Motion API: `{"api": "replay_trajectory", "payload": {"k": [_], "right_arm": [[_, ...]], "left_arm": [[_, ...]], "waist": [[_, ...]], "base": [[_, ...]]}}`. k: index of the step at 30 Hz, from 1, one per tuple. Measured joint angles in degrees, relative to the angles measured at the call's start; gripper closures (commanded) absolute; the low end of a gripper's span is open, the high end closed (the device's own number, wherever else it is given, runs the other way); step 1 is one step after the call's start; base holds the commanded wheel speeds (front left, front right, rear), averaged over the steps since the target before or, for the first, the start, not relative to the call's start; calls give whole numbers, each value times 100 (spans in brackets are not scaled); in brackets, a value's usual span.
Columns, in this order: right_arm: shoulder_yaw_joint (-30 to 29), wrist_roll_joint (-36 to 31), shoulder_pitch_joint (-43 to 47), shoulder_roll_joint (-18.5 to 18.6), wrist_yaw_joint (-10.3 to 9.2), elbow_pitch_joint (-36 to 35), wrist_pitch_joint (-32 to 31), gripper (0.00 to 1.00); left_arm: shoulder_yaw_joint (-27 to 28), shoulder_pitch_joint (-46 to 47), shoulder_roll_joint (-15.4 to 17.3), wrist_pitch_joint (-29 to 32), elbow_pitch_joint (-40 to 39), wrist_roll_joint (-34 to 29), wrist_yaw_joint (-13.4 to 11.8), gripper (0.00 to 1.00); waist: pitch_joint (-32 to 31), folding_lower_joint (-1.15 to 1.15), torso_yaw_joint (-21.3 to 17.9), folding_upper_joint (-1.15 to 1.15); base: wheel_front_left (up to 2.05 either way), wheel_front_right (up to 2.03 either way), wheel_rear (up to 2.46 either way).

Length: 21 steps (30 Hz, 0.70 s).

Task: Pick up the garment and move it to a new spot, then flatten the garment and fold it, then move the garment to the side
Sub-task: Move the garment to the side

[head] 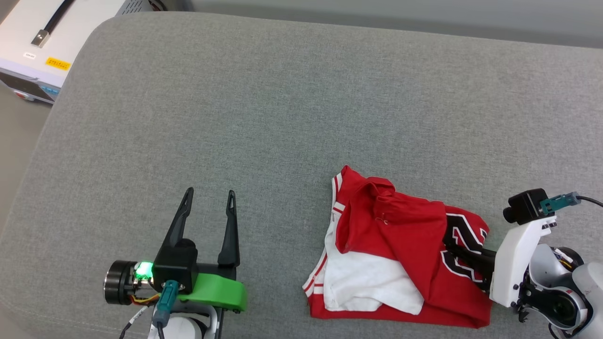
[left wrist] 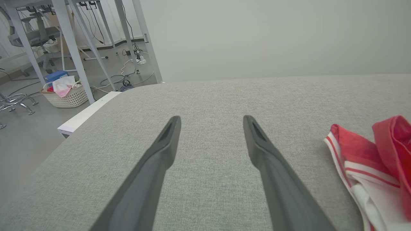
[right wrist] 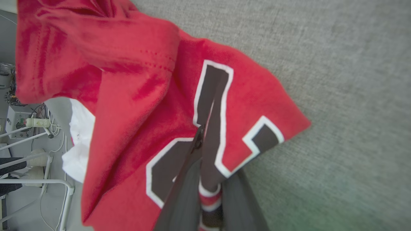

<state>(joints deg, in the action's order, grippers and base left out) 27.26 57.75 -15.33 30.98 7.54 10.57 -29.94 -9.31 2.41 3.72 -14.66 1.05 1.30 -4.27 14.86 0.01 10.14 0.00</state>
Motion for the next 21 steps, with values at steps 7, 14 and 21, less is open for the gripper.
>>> {"api": "replay_trajectory", "payload": {"k": [7, 14, 21], "right_arm": [[172, -10, -1, 392, -1, -333, 489, 100], [344, -617, -357, 1098, -1, -921, 611, 100], [321, -907, -675, 1521, -1, -1069, 653, 100]], "left_arm": [[38, -58, -8, 0, 5, 3, -1, 0], [57, -121, -21, 0, 1, 19, 3, 0], [135, -120, -29, 0, -37, 21, 3, 0]], "waist": [[-143, 0, -125, 0], [-308, 0, -513, 0], [-325, 0, -927, 0]], "base": [[0, 0, 0], [0, 0, 0], [0, 0, 0]]}}
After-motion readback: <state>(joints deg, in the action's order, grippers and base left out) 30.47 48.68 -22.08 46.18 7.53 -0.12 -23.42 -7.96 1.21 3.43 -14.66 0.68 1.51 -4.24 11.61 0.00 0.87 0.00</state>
